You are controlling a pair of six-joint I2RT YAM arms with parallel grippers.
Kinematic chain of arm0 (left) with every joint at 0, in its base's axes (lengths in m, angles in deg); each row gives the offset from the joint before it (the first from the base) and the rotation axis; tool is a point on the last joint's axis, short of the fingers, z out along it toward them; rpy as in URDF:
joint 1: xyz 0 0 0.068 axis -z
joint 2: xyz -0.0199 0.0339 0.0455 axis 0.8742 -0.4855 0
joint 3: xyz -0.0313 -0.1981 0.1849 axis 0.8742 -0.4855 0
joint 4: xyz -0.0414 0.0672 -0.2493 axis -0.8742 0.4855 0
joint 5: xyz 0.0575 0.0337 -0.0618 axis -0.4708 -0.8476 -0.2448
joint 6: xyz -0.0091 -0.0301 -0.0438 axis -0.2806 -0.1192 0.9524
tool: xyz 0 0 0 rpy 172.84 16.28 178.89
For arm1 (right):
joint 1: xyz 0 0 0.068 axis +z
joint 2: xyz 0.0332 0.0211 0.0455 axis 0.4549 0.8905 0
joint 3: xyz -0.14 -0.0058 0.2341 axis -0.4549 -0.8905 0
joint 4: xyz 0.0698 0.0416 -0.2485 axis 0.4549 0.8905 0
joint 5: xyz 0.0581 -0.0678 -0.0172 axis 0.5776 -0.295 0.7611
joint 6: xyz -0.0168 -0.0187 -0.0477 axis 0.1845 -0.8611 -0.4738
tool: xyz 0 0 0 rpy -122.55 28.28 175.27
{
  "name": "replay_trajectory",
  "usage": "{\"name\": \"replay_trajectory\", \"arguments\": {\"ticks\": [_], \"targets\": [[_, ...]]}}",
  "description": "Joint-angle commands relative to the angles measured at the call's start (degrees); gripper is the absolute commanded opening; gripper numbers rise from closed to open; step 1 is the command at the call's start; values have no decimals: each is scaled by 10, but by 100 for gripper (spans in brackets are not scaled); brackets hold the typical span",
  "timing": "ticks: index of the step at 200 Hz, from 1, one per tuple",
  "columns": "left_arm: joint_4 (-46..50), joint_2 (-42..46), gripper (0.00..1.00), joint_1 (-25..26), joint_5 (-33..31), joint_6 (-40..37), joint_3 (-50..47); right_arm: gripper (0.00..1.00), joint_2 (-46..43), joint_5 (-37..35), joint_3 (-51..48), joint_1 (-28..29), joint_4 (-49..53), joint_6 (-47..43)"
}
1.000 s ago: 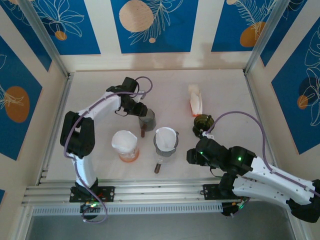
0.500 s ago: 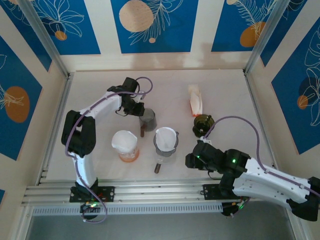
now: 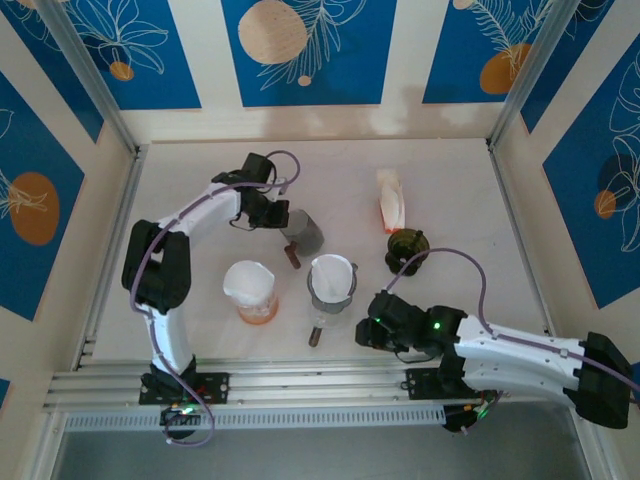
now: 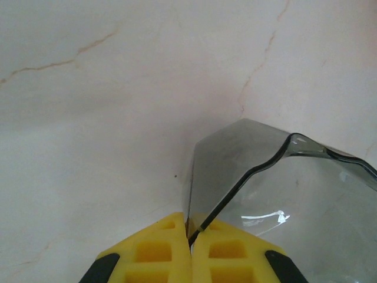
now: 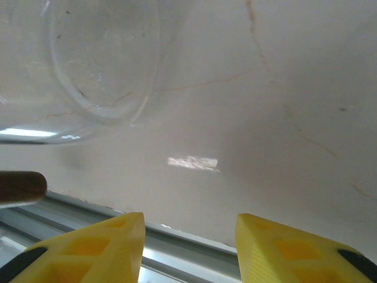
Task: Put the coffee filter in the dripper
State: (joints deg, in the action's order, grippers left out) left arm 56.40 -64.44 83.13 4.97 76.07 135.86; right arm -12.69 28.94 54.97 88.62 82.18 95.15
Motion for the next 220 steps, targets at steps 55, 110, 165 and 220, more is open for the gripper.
{"name": "replay_trajectory", "arguments": {"ticks": [55,110,165,220], "targets": [[-14,105,0,-94,22,49,-37,40,104,68,-21,-36,-207,3],[-14,148,0,-138,47,70,-48,39,188,89,-6,-63,-308,-7],[-6,167,0,-159,53,70,-57,38,277,91,35,-86,-388,-25],[-4,183,0,-176,37,69,-67,36,357,113,101,-132,-433,-46]]}}
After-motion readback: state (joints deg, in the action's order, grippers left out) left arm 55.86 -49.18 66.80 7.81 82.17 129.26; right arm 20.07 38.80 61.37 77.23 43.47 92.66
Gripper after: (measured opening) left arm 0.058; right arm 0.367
